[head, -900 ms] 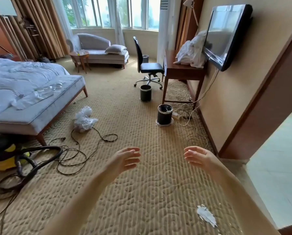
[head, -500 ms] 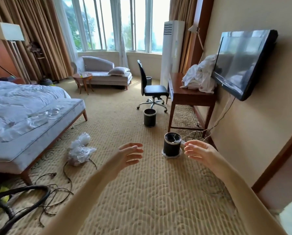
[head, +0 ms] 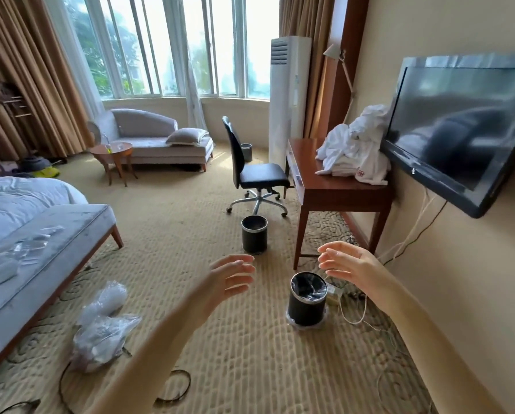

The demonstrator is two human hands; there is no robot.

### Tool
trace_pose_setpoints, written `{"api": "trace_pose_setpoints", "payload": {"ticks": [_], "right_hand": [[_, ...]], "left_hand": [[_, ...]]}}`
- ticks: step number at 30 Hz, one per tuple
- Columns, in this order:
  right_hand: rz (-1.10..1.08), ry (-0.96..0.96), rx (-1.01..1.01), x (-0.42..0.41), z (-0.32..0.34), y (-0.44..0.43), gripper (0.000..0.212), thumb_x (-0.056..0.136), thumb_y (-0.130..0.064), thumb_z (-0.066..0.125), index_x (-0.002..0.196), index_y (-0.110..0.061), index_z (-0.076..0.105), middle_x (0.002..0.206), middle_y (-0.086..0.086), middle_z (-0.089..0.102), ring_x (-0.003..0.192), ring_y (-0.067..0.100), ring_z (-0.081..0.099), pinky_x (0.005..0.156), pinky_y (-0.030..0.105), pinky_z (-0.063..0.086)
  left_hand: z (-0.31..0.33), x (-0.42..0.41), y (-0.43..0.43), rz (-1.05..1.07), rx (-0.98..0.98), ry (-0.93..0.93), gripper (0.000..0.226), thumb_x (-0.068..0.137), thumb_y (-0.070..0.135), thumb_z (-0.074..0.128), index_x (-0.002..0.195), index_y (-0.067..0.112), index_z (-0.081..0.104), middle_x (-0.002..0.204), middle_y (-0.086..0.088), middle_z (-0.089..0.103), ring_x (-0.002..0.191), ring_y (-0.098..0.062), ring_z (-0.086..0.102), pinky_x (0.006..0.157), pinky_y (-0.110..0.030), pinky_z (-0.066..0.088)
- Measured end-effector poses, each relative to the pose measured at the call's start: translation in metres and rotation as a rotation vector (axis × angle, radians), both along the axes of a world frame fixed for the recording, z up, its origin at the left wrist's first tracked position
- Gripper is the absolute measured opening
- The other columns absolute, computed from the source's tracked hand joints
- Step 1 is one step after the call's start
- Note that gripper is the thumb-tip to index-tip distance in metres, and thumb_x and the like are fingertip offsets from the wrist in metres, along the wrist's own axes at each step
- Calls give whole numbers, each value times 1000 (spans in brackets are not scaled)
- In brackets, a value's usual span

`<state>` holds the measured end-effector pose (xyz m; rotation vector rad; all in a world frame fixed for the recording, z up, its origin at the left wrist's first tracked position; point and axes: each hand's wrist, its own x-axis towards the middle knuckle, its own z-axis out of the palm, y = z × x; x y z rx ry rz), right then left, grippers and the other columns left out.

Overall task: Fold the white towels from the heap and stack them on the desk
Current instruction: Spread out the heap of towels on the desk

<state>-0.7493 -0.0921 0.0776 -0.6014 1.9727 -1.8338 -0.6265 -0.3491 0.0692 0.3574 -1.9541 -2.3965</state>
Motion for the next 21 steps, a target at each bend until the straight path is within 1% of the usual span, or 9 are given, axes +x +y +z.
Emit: {"api": "trace_pose_setpoints", "payload": {"ticks": [4,7,11,14,16,17,18,20,21], "right_hand": [[36,-10,4,-106,2,-55,81,37,-71,84,97,-16,71,90,3,73,85,14,70,78,23,56],[43,12,6,-183,13,-99,84,38,-72,83,99,-16,71,90,2,73,86,14,70,75,21,55],[78,-6,8,-272,24,-160,84,37,-71,84,99,-16,71,89,2,73,85,13,70,74,21,55],[110,-5,-2,-330,20,-207,84,35,-71,84,98,-16,71,88,1,74,83,13,71,73,21,55],[110,-2,9,-366,15,-240,80,39,-69,84,98,-16,71,87,1,74,83,12,71,71,20,55],[116,-8,25,-383,11,-256,72,47,-65,84,98,-16,70,87,0,74,83,12,71,70,19,55],[120,-22,36,-398,7,-273,56,61,-56,81,99,-16,69,86,-1,74,83,12,70,69,19,54],[101,-47,51,-429,-4,-304,21,86,-31,65,100,-15,67,84,-4,74,81,10,70,69,19,52],[84,-54,56,-446,-7,-319,15,91,-23,60,101,-14,67,85,-4,73,80,9,70,70,19,52]], "left_hand": [[-2,-99,-49,29,25,6,20,97,12,49,106,13,67,91,-2,70,84,-16,66,83,-31,51],[4,-169,-86,38,28,-1,19,88,18,62,106,13,67,91,-2,71,83,-15,68,81,-30,52],[14,-245,-143,68,15,5,19,97,14,50,106,13,67,91,-1,71,84,-15,68,82,-31,50],[12,-296,-188,83,21,3,18,90,19,59,104,15,68,92,-2,71,85,-16,68,83,-33,50],[8,-333,-218,83,14,-3,16,93,16,56,104,14,68,92,-2,71,84,-15,68,83,-32,51],[5,-352,-232,79,6,-8,17,96,14,52,104,14,67,91,-2,71,84,-15,67,83,-32,51],[3,-370,-245,71,1,-17,20,98,12,48,103,14,67,90,-1,71,83,-15,67,84,-33,51],[-4,-406,-273,51,2,-29,21,98,11,46,103,14,66,90,-1,71,84,-16,66,88,-35,49],[-5,-426,-288,39,6,-31,21,98,11,46,103,14,66,90,-1,71,84,-17,66,90,-35,49]]}}
